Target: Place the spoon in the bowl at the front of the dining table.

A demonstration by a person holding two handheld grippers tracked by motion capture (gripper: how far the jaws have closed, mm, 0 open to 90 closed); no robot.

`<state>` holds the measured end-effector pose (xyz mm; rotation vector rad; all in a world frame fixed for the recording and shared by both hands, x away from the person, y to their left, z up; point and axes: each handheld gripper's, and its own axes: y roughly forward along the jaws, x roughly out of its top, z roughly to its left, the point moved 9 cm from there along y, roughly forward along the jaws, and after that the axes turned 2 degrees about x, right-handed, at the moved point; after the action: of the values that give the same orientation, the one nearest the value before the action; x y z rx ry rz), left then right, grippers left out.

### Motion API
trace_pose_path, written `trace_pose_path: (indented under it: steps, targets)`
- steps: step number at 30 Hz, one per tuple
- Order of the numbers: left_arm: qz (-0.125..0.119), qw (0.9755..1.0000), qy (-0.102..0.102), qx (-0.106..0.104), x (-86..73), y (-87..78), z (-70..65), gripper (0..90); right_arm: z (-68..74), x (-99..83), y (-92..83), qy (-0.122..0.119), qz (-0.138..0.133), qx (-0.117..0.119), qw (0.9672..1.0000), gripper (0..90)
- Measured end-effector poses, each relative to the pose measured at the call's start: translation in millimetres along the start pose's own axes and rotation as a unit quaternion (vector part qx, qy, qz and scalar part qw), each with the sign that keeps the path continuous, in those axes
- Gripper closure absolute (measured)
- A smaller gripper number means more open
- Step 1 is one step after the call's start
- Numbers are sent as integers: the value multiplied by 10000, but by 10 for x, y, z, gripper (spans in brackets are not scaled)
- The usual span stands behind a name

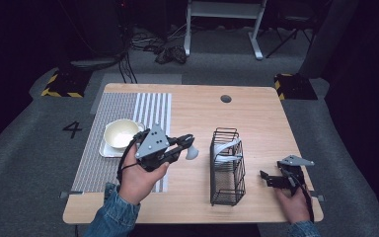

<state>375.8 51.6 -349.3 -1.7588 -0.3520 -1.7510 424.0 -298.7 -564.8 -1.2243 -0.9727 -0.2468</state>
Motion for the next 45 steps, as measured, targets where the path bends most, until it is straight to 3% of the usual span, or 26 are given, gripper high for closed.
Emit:
trace_pose_path:
  steps: [11, 23, 31, 37, 45]
  targets:
    - [3, 9980, -260, 568, -127, -217, 435, 850, -1, 0, 0, 3, 1, 1, 10000, 148]
    - [32, 9913, -481, 1223, -305, -448, 896, 850, -1, 0, 0, 3, 0, 1, 10000, 148]
    - [-134, 9847, -671, 1600, -347, -652, 1204, 849, 0, 0, 0, 7, 2, 2, 10000, 148]
    - [-67, 9792, -737, 1892, -424, -750, 1430, 849, -1, 0, 0, 3, 1, 2, 10000, 148]
    - [58, 9703, -568, 2352, -527, -861, 1667, 849, 0, 0, 0, 8, 3, 3, 10000, 147]
